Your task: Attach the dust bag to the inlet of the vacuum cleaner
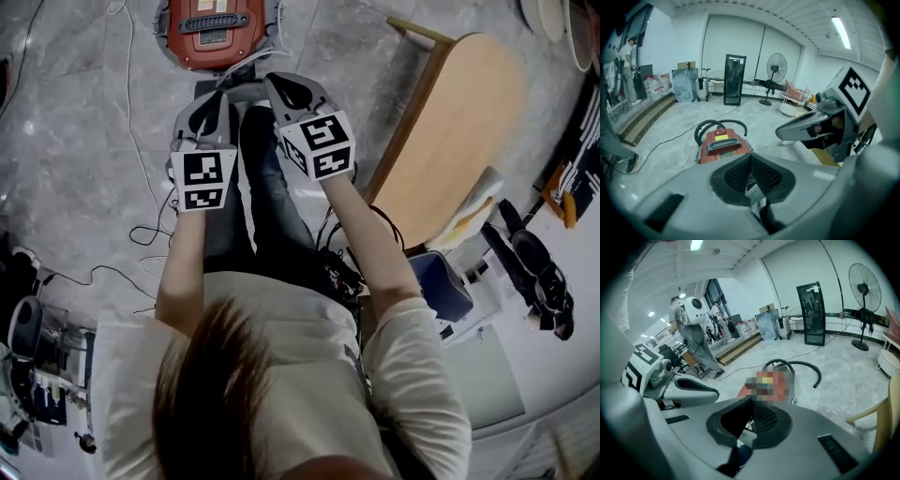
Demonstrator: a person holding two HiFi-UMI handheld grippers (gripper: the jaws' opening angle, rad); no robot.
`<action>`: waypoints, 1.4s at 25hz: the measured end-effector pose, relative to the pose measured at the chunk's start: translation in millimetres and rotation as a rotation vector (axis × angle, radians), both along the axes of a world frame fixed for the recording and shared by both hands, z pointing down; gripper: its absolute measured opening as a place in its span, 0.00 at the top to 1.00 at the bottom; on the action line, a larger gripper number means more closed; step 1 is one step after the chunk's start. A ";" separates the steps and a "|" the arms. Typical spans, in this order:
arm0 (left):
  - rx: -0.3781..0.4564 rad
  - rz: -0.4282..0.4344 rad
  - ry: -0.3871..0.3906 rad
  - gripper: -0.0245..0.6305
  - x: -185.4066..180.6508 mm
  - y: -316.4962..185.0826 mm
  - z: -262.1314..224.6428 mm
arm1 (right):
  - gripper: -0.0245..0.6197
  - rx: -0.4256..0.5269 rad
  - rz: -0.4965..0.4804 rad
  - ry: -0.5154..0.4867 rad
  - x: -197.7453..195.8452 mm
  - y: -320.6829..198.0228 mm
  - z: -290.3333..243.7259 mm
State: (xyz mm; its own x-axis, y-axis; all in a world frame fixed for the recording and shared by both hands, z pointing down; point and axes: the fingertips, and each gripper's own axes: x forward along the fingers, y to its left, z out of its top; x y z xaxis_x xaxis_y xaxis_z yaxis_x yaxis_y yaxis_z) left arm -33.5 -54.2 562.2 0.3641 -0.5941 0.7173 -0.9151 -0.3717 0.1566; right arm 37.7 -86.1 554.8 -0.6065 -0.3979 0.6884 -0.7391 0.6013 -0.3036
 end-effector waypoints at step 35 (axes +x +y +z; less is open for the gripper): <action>0.336 -0.093 -0.033 0.94 -12.7 -52.4 -271.2 | 0.96 0.313 0.090 -0.122 37.5 -16.6 -286.0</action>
State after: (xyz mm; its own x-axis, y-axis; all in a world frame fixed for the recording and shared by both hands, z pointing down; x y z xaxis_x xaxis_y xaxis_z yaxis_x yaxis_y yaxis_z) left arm -46.2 -106.6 291.0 0.2769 -0.8283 0.4870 -0.9500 -0.3122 0.0093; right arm 75.2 -102.7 268.7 -0.6295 -0.6338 0.4495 -0.7631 0.6132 -0.2041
